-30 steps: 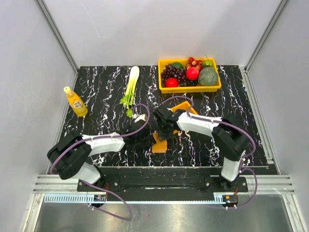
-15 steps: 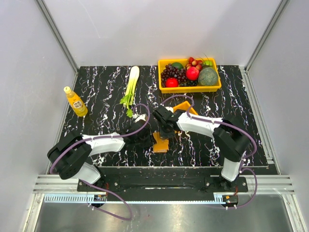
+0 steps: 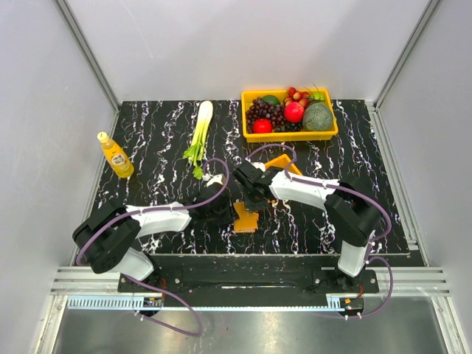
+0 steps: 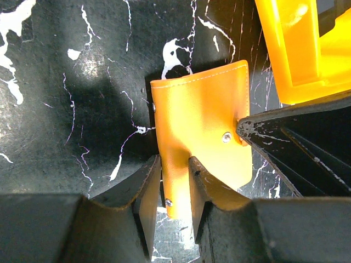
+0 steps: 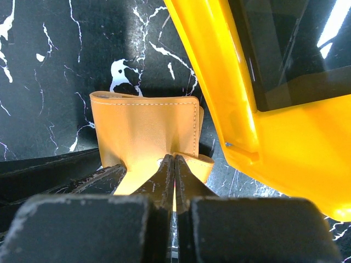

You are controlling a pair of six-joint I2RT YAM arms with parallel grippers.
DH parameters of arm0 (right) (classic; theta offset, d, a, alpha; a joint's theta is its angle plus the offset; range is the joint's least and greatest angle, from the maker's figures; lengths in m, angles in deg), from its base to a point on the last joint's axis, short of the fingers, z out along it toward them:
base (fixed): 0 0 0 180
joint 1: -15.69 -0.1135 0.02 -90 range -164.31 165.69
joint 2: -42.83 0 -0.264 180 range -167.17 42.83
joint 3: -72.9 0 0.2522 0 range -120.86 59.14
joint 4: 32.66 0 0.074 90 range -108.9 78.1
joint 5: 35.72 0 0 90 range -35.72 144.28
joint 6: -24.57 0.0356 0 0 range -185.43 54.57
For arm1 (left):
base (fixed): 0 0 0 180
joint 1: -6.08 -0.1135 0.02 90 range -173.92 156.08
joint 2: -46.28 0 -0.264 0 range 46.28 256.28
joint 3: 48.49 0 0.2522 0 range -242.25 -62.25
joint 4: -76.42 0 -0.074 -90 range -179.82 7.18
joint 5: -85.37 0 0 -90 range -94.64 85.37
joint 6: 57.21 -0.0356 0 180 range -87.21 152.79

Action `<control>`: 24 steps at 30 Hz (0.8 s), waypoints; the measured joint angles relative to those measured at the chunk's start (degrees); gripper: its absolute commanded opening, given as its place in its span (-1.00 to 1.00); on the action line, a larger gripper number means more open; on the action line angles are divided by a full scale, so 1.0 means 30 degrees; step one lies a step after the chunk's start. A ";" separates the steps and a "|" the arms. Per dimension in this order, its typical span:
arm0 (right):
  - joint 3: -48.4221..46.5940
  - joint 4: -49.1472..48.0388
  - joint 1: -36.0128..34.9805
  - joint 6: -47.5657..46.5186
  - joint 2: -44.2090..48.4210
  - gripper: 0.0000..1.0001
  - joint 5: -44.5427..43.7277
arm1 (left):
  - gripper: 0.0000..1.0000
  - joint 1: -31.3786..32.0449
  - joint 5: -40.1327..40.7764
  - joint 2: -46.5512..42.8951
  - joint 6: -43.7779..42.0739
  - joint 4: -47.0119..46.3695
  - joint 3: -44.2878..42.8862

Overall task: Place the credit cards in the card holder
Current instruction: Close the card holder at the center of the board.

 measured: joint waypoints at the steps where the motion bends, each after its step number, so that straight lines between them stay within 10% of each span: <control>1: 0.0000 0.0000 0.0000 -0.0007 0.0000 -1.00 0.0007 | -0.39 0.0000 0.0000 0.0015 0.0000 0.0000 -0.0007; 24: 0.0641 -0.0838 -0.0306 -0.0488 0.1188 -1.00 0.0262 | -0.39 0.0000 -0.0022 0.0102 -0.0007 0.0153 -0.0131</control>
